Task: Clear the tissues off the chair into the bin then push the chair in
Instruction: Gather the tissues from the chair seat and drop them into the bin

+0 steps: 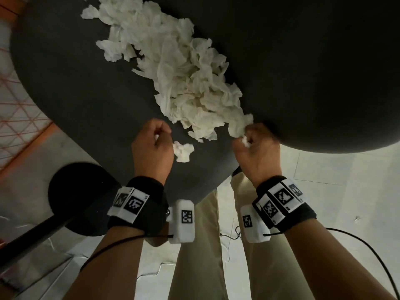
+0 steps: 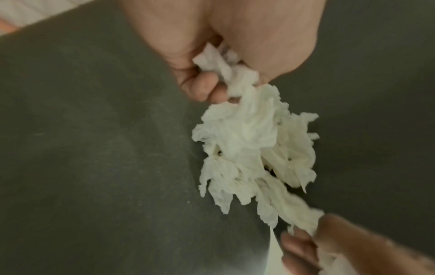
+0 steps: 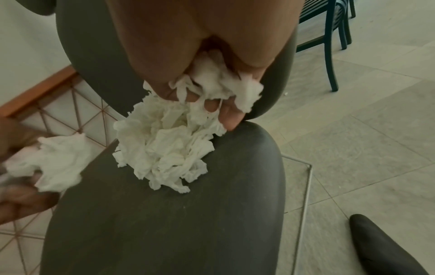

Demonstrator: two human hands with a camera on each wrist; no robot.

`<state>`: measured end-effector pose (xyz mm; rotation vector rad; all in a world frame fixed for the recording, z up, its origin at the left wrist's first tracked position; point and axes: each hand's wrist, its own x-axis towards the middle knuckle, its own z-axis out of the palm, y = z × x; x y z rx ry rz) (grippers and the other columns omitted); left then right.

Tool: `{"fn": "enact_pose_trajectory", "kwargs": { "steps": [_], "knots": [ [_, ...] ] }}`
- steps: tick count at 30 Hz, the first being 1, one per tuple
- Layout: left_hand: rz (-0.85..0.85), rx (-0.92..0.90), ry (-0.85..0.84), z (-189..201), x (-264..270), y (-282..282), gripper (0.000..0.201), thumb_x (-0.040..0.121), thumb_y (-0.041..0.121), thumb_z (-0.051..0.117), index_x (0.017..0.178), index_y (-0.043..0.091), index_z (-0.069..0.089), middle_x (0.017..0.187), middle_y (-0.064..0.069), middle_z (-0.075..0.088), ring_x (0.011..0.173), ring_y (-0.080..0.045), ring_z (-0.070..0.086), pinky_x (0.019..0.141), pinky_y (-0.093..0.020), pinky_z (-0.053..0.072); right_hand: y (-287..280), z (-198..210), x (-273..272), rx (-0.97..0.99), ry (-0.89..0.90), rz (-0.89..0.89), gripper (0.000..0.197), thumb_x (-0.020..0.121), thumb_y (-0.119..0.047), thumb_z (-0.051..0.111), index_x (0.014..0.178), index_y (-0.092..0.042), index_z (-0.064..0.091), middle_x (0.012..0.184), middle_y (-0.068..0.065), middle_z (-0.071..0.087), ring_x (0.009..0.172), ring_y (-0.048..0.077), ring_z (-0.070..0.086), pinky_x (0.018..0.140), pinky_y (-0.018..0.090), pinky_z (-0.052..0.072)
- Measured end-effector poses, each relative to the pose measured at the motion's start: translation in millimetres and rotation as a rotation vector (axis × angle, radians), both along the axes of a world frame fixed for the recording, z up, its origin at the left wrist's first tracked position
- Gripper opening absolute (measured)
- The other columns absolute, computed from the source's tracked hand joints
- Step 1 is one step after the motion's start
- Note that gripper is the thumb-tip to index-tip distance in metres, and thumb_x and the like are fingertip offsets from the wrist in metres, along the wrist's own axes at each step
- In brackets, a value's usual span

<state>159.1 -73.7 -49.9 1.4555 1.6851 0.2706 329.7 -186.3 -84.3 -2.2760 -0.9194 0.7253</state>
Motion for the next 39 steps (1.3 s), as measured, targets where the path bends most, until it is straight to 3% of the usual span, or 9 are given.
{"fn": "enact_pose_trajectory", "kwargs": {
  "steps": [3, 9, 14, 20, 24, 28, 31, 36, 39],
  "knots": [
    [-0.182, 0.051, 0.053, -3, 24, 7, 0.004, 0.088, 0.021, 0.055, 0.087, 0.020, 0.059, 0.070, 0.011, 0.058, 0.064, -0.003, 0.056, 0.062, -0.021, 0.046, 5, 3, 7, 0.101, 0.022, 0.010, 0.025, 0.071, -0.007, 0.055, 0.056, -0.009, 0.035, 0.059, 0.003, 0.043, 0.049, 0.021, 0.037, 0.046, 0.033, 0.034],
    [-0.542, -0.002, 0.288, -23, 51, 19, 0.039, 0.091, 0.028, 0.056, 0.130, 0.027, 0.048, 0.090, -0.004, 0.065, 0.092, -0.028, 0.064, 0.082, -0.038, 0.053, 12, 9, 7, 0.065, 0.173, -0.021, 0.012, 0.072, -0.004, 0.044, 0.080, -0.012, 0.049, 0.069, 0.002, 0.051, 0.059, 0.020, 0.048, 0.057, 0.038, 0.046],
    [-0.461, 0.032, 0.308, -28, 47, 22, 0.023, 0.094, 0.034, 0.052, 0.104, 0.015, 0.062, 0.095, -0.005, 0.069, 0.090, -0.026, 0.063, 0.074, -0.030, 0.042, 19, 17, 2, -0.035, 0.519, -0.153, 0.019, 0.071, -0.019, 0.041, 0.058, -0.025, 0.053, 0.062, -0.011, 0.052, 0.057, 0.002, 0.045, 0.058, 0.016, 0.037],
    [-0.294, 0.110, 0.261, -9, 21, 11, 0.022, 0.091, 0.035, 0.060, 0.084, 0.014, 0.055, 0.080, 0.000, 0.053, 0.075, -0.018, 0.048, 0.063, -0.018, 0.023, 23, 19, 0, -0.159, 0.626, -0.246, 0.025, 0.078, -0.034, 0.052, 0.056, -0.023, 0.045, 0.057, -0.008, 0.045, 0.061, 0.015, 0.043, 0.062, 0.028, 0.036],
    [-0.139, 0.072, 0.160, -7, -3, 0, 0.016, 0.079, 0.011, 0.066, 0.071, 0.008, 0.053, 0.077, -0.004, 0.054, 0.063, -0.015, 0.050, 0.055, -0.018, 0.036, 26, 12, 0, -0.205, 0.499, -0.201, 0.032, 0.081, -0.021, 0.061, 0.057, -0.020, 0.040, 0.058, -0.008, 0.043, 0.058, 0.011, 0.041, 0.060, 0.023, 0.035],
    [0.007, -0.016, 0.045, -7, -14, -11, 0.019, 0.078, -0.007, 0.054, 0.083, 0.011, 0.058, 0.097, -0.002, 0.066, 0.077, -0.005, 0.064, 0.064, -0.022, 0.057, 27, 0, -4, -0.196, 0.460, -0.173, 0.035, 0.079, -0.003, 0.053, 0.060, -0.026, 0.037, 0.070, -0.004, 0.046, 0.068, 0.019, 0.052, 0.070, 0.024, 0.047],
    [0.014, -0.064, 0.012, -4, -9, -14, 0.030, 0.082, -0.008, 0.047, 0.087, 0.019, 0.057, 0.088, 0.003, 0.066, 0.072, -0.001, 0.065, 0.055, -0.014, 0.053, 30, -3, -7, -0.200, 0.436, -0.201, 0.016, 0.084, -0.008, 0.045, 0.079, -0.023, 0.046, 0.089, 0.008, 0.060, 0.083, 0.034, 0.064, 0.079, 0.048, 0.055],
    [-0.105, -0.124, 0.093, -8, 13, -13, 0.011, 0.088, 0.023, 0.057, 0.099, 0.021, 0.060, 0.078, 0.014, 0.058, 0.073, -0.007, 0.059, 0.070, -0.023, 0.050, 34, 0, -9, -0.260, 0.197, -0.094, 0.035, 0.097, -0.020, 0.043, 0.131, -0.020, 0.042, 0.109, 0.015, 0.064, 0.101, 0.038, 0.061, 0.090, 0.046, 0.049],
    [-0.153, -0.172, 0.123, -22, 29, -10, 0.036, 0.085, 0.051, 0.061, 0.108, 0.024, 0.062, 0.082, 0.017, 0.060, 0.084, -0.010, 0.059, 0.080, -0.025, 0.045, 33, -6, -13, -0.436, 0.053, 0.008, 0.051, 0.099, -0.034, 0.041, 0.146, -0.022, 0.026, 0.117, 0.021, 0.061, 0.108, 0.042, 0.058, 0.092, 0.047, 0.046]
  ]
}}
